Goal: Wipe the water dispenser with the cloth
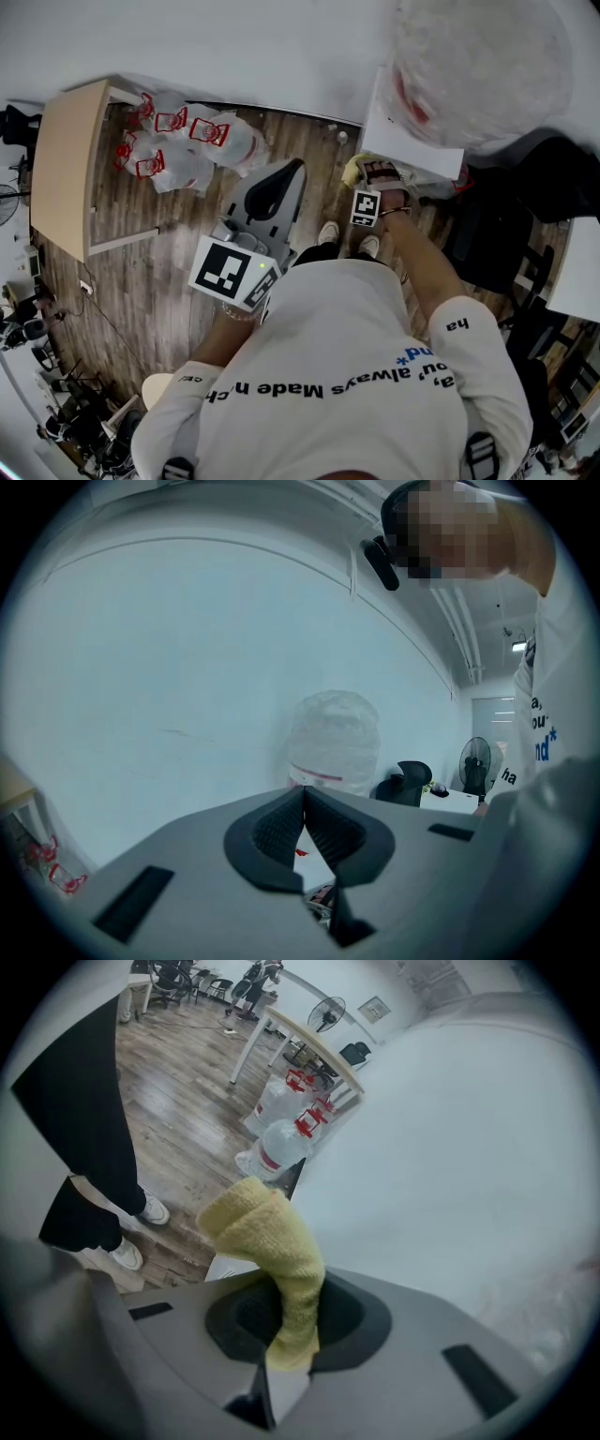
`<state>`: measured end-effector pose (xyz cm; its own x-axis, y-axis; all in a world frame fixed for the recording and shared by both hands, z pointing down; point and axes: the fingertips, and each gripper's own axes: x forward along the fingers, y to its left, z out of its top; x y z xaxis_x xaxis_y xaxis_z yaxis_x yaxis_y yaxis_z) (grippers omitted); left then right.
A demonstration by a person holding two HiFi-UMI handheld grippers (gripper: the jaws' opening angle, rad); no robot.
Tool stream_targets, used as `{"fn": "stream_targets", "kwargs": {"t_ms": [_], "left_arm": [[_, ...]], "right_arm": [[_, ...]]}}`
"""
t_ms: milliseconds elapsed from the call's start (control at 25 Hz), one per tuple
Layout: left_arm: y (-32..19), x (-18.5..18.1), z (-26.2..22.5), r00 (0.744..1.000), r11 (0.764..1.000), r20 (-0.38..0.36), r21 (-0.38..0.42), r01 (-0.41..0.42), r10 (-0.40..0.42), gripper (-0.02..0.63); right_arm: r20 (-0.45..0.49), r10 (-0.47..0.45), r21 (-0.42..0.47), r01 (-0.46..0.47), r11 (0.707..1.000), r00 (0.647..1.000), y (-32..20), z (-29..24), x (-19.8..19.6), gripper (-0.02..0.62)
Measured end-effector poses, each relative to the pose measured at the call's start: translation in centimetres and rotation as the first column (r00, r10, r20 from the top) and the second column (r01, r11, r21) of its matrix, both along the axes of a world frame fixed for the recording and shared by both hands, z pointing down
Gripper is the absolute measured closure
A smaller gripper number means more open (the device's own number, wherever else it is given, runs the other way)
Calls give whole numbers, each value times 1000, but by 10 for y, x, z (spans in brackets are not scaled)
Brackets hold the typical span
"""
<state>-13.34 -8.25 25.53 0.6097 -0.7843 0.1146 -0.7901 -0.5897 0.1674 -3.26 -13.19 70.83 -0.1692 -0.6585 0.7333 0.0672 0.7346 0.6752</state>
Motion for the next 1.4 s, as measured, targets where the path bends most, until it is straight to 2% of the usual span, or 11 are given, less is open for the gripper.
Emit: {"fn": "stream_targets", "kwargs": {"t_ms": [1400], "left_arm": [[8, 69, -10, 992, 992, -23, 21, -123, 124, 586]], "right_arm": [[-54, 145, 17, -144, 989, 988, 17, -11, 120, 535]]}}
